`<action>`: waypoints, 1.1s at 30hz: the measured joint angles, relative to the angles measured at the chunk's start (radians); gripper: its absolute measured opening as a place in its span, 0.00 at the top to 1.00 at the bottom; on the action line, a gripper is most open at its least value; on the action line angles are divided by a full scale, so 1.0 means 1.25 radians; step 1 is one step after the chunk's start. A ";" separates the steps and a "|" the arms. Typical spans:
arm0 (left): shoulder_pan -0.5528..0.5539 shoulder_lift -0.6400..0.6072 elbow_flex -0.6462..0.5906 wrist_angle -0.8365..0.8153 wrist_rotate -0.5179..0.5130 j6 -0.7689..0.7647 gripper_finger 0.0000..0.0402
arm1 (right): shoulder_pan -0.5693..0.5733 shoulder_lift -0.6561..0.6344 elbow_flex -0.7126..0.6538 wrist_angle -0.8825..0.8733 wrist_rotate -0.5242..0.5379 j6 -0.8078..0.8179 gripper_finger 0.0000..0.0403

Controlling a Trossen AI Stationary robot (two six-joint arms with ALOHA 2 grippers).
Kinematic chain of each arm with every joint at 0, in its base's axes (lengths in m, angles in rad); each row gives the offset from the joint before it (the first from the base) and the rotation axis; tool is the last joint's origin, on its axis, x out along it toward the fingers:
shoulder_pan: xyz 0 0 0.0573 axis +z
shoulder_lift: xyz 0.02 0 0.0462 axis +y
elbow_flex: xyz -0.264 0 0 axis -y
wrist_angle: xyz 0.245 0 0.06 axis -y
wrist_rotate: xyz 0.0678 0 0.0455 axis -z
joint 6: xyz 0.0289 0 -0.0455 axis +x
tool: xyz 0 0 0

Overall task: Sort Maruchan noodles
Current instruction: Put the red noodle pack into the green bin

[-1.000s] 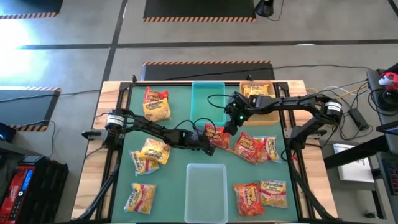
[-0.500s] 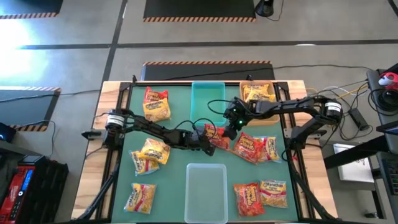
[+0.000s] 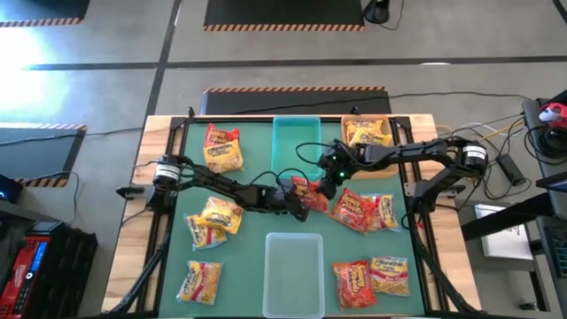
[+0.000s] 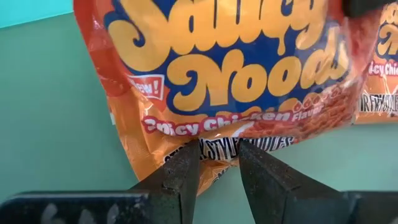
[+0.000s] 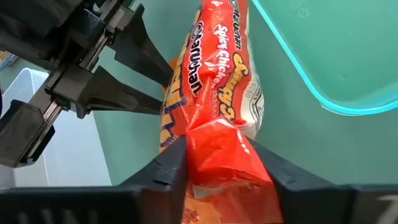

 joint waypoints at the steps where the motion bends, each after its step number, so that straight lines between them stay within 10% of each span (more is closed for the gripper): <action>1: -0.001 -0.002 0.004 -0.001 0.003 0.006 0.75 | 0.000 0.000 0.000 0.000 0.000 0.000 0.76; 9: -0.022 -0.073 -0.010 -0.032 0.018 0.009 0.75 | 0.000 0.000 -0.001 -0.018 -0.013 -0.015 0.96; 33: -0.065 -0.346 -0.021 -0.523 -0.115 -0.067 0.75 | -0.043 -0.003 0.161 -0.030 -0.108 -0.111 0.98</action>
